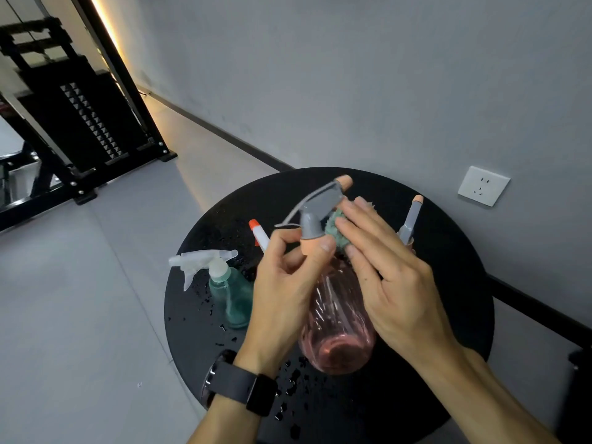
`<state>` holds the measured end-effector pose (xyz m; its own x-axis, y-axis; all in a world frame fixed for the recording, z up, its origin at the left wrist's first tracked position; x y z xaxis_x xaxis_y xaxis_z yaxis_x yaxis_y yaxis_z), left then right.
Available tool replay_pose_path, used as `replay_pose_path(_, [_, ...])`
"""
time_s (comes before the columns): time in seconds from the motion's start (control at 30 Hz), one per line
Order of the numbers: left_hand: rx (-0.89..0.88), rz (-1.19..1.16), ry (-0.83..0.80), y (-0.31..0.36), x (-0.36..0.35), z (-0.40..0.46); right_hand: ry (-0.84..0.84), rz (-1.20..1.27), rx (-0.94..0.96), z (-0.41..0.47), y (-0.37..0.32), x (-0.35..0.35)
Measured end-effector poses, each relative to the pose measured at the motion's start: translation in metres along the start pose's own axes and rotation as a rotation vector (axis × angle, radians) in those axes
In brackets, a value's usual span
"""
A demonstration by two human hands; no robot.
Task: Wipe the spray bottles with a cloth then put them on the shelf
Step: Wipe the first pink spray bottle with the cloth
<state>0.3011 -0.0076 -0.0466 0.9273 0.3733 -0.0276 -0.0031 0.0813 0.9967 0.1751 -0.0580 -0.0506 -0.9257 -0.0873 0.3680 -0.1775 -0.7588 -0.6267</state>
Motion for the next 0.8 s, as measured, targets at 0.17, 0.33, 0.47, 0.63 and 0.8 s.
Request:
replay_pose_path(0.17, [0.033,0.030,-0.045,-0.003,-0.003,0.001,0.072,-0.035,0.032,0.003,-0.001,0.001])
replay_pose_path(0.33, [0.050,-0.037,0.005,-0.001,0.002,0.005,0.026,-0.006,0.013,0.002,-0.001,-0.001])
replay_pose_path(0.47, [0.121,-0.187,0.046,-0.004,0.008,0.011,-0.008,0.043,-0.030,0.000,0.000,-0.001])
replay_pose_path(0.63, [0.115,-0.005,0.115,-0.007,0.011,0.012,0.022,0.140,-0.108,0.002,-0.003,0.004])
replay_pose_path(0.8, [0.083,0.271,0.097,-0.011,0.002,0.010,0.144,0.154,-0.156,0.009,-0.009,0.012])
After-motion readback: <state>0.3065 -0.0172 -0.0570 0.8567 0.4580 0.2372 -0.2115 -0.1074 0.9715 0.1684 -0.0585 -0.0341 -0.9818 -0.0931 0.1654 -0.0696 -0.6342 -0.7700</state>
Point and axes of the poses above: each hand's wrist, its own z-axis towards the middle knuckle, its own x-axis out of the back of the hand, y = z × x, the point moved 1 cm from there along z, towards the middle knuckle, and after that the axes turned 7 degrees about z, right-handed, at the moved point
